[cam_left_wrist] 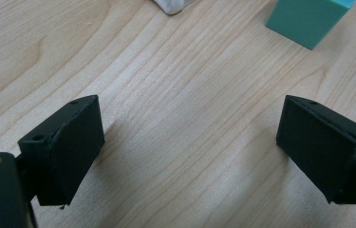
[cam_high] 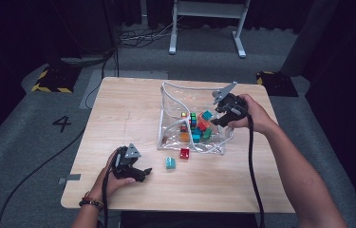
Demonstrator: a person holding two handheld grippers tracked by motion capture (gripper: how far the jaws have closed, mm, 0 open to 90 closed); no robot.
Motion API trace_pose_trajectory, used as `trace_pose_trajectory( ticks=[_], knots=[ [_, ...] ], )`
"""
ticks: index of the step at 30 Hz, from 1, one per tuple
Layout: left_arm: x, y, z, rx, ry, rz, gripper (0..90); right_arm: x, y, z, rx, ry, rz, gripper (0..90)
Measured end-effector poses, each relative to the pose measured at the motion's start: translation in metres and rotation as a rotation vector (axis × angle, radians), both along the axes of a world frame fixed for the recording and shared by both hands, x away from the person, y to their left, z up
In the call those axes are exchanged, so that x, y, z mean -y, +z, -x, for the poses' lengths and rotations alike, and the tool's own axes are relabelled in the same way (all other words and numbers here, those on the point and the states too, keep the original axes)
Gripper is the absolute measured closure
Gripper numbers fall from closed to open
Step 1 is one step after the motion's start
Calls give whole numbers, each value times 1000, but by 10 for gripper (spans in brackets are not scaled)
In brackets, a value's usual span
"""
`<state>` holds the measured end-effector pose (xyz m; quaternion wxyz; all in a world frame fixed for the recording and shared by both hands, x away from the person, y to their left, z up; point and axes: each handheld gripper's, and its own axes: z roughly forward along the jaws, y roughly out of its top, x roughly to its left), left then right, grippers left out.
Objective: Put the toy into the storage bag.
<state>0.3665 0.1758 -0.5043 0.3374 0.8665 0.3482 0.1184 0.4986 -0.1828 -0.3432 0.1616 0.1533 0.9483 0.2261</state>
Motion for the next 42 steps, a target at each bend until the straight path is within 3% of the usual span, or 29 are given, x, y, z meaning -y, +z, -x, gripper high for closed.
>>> trace_pose_trajectory(
  ticks=[5, 10, 12, 22, 32, 38, 40, 42],
  knots=[
    [0, 0, 0, 0, 0, 0, 88, 18, 10, 13, 71, -29, -120, 340],
    [0, 0, 0, 0, 0, 0, 88, 45, 22, 31, 137, -102, -314, 208],
    [0, 0, 0, 0, 0, 0, 88, 57, 24, 39, 150, -114, -362, 218],
    [0, 0, 0, 0, 0, 0, 88, 88, 15, 64, 188, -119, -435, 214],
    [0, 0, 0, 0, 1, -1, 88, 107, -11, 91, 215, -137, -480, 216],
    [0, 0, 0, 0, 1, -1, 88, 119, -40, 104, 181, -151, -535, 220],
    [0, 0, 0, -1, 1, -1, 88, 123, -53, 107, 148, -160, -567, 226],
    [0, 0, 0, 0, 0, 1, 89, 125, -66, 111, 129, -164, -559, 225]
  ],
)
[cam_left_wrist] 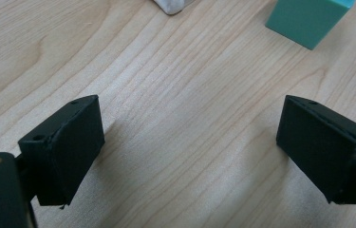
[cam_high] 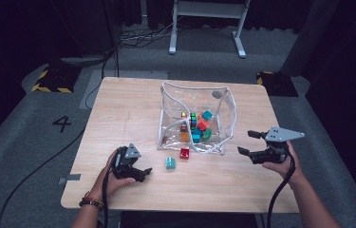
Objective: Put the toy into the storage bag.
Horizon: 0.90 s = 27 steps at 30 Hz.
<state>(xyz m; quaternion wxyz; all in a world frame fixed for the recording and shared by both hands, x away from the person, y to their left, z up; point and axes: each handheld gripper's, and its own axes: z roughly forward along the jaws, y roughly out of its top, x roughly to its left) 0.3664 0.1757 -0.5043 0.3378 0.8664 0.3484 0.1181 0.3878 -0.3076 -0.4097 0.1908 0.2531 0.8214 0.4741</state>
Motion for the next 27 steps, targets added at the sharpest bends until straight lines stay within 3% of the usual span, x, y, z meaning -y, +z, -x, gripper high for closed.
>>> trace_pose_trajectory(
  ticks=[6, 8, 10, 17, 22, 27],
  knots=[
    [0, 0, 0, 0, 1, -2, 88, -2, -32, 11, -65, 30, -4, 236],
    [0, 0, 0, 2, 0, 2, 88, -7, -41, 14, -85, 52, -25, 238],
    [0, 0, 0, 0, 1, -2, 88, -15, -51, 18, -94, 74, -13, 238],
    [0, 0, 0, 0, 1, 0, 88, -56, -73, 21, -124, 153, 16, 237],
    [0, 0, 0, 1, -2, 1, 88, -92, -83, 17, -101, 201, 45, 240],
    [0, 0, 0, 3, -1, 2, 88, -119, -89, 14, -107, 225, 75, 242]
  ],
)
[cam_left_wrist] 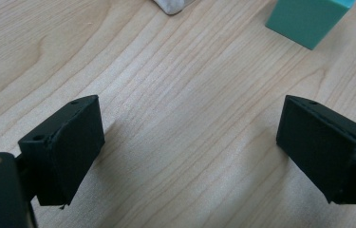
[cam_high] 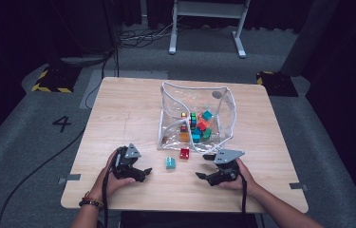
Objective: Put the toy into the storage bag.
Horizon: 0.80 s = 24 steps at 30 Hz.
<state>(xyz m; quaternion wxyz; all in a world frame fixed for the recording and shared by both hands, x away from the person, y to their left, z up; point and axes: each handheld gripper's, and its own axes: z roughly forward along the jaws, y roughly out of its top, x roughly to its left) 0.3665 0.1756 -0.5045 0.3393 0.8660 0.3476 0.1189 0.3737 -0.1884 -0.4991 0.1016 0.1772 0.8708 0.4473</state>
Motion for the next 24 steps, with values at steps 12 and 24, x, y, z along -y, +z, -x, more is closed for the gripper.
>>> trace_pose_trajectory(
  ticks=[12, 24],
  knots=[
    [0, 0, 0, -3, 2, -4, 89, -34, 4, -12, 24, 7, -84, 257],
    [0, 0, 0, -2, 3, -3, 89, -55, -2, -26, 14, 14, -76, 281]
  ],
)
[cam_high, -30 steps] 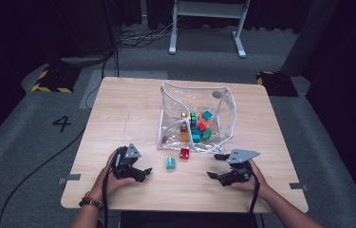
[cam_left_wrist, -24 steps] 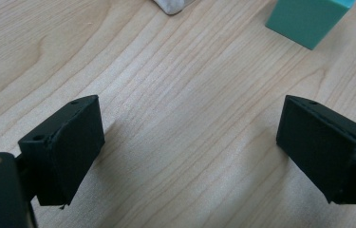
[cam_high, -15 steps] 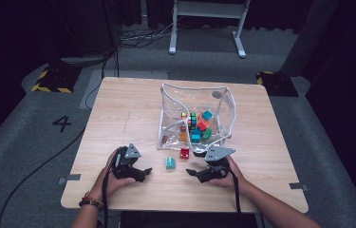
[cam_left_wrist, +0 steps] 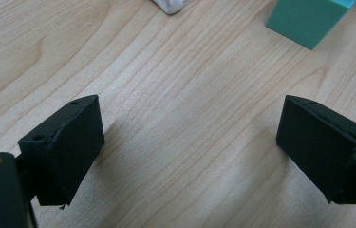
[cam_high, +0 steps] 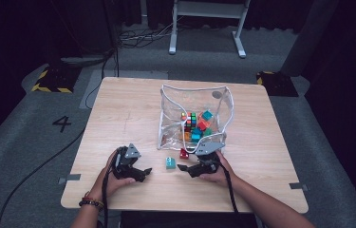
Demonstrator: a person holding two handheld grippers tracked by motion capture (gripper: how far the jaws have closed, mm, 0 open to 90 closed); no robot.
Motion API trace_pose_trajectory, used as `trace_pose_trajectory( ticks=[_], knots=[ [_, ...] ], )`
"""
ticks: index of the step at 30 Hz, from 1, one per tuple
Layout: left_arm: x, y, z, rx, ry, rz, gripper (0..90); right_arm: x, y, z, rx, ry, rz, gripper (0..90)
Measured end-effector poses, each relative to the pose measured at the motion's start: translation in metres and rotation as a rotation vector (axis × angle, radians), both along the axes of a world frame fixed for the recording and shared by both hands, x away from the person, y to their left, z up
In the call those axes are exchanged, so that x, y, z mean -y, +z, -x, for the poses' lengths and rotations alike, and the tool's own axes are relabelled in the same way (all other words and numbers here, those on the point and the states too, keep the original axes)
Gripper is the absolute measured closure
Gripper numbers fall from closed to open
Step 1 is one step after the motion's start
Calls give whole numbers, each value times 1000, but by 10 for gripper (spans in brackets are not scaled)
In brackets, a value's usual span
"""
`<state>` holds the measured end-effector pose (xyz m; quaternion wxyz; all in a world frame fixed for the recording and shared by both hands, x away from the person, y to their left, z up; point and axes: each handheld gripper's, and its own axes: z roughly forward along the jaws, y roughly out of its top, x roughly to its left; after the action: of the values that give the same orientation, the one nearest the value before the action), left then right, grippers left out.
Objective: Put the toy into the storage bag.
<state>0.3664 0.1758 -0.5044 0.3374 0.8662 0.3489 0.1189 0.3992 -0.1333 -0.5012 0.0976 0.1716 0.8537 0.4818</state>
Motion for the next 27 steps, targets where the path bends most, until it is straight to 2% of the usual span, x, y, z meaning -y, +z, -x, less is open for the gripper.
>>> trace_pose_trajectory(
  ticks=[3, 4, 5, 8, 10, 12, 14, 16, 17, 19, 20, 21, 25, 27],
  knots=[
    [0, 0, 0, 0, -2, 1, 89, 1, 1, 0, 7, 0, 15, 284],
    [0, 0, 0, 0, -2, 0, 88, 2, 1, 0, 0, 9, 22, 327],
    [0, 0, 0, 0, -1, 2, 88, 2, 1, 4, -79, -3, 61, 341],
    [0, 0, 0, 1, -1, 5, 89, 2, -1, 6, -88, 19, 89, 375],
    [0, 0, 0, 0, 0, 3, 89, 4, -1, 5, -75, 27, 105, 389],
    [0, 0, 0, 2, -1, 5, 88, 6, 0, 6, -87, 38, 110, 436],
    [0, 0, 0, 1, -2, 3, 88, 8, 3, 7, -97, 32, 98, 416],
    [0, 0, 0, 1, -1, 1, 89, 11, 5, 7, -76, -6, 97, 363],
    [0, 0, 0, 0, 0, 0, 89, 13, 6, 6, -44, -20, 113, 359],
    [0, 0, 0, 0, -3, 2, 89, 13, 6, 5, -12, -51, 111, 309],
    [0, 0, 0, 2, -3, 3, 89, 13, 6, 5, 0, -59, 118, 311],
    [0, 0, 0, 2, -2, 3, 89, 13, 6, 3, 34, -62, 118, 307],
    [0, 0, 0, 1, -1, 1, 89, 9, 6, 3, 27, -103, 93, 287],
    [0, 0, 0, 2, -3, 3, 88, 6, 4, 3, 40, -128, 86, 290]
  ],
)
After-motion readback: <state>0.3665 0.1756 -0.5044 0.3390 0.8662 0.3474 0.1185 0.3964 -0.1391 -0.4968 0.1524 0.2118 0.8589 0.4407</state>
